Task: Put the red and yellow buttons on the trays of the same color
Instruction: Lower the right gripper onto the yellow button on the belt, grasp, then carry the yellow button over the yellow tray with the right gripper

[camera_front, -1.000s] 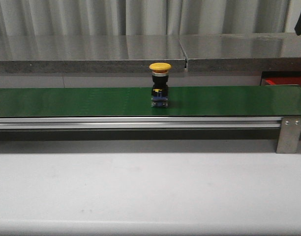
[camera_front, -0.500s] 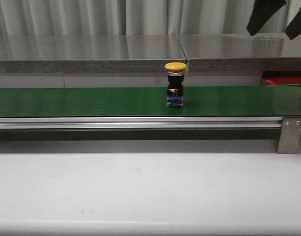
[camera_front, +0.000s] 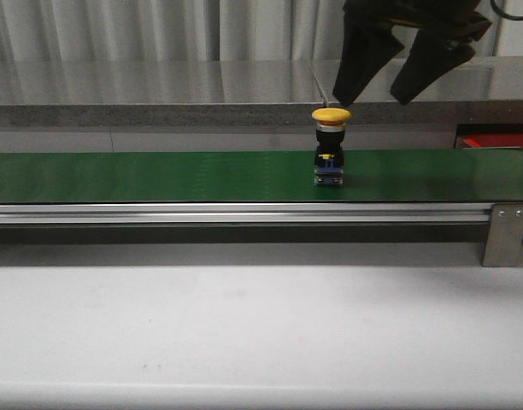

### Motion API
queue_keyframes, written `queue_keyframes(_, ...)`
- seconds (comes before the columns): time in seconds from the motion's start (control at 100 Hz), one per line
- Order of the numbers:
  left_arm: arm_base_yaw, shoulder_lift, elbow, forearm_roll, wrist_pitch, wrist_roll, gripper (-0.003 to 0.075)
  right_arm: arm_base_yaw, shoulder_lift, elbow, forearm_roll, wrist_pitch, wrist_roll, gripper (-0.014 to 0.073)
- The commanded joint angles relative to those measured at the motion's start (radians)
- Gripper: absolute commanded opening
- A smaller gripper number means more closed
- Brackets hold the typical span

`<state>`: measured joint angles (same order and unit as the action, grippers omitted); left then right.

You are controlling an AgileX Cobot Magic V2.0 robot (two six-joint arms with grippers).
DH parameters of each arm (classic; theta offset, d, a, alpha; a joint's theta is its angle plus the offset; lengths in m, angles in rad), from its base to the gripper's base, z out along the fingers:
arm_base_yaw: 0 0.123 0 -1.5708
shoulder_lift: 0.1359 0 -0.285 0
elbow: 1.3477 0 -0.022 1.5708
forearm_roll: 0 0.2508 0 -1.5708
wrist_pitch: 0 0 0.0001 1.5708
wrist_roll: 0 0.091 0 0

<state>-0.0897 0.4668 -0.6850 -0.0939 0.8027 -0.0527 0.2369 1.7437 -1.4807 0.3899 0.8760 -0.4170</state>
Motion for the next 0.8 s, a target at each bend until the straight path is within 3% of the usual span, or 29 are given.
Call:
queue_keyframes(0.0, -0.009, 0.006, -0.025, -0.006, -0.069, -0.001, -0.002, 0.003, -0.017, -0.024, 0.034, -0.065, -0.026, 0.0605)
queue_keyframes(0.34, -0.009, 0.006, -0.025, -0.006, -0.069, -0.001, -0.002, 0.004, 0.06, -0.024, 0.116, -0.143, -0.116, 0.059)
queue_keyframes(0.41, -0.009, 0.006, -0.025, -0.006, -0.069, -0.001, -0.002, 0.004, 0.066, -0.024, 0.114, -0.15, -0.116, 0.0505)
queue_keyframes(0.54, -0.009, 0.006, -0.025, -0.006, -0.069, -0.001, -0.002, 0.004, 0.067, -0.024, 0.113, -0.154, -0.116, 0.0238)
queue_keyframes(0.6, -0.009, 0.006, -0.025, -0.006, -0.069, -0.001, -0.002, 0.004, 0.067, -0.024, 0.113, -0.154, -0.116, 0.0169)
queue_keyframes(0.79, -0.009, 0.006, -0.025, -0.006, -0.069, -0.001, -0.002, -0.008, 0.044, -0.022, 0.114, -0.153, -0.112, 0.0113)
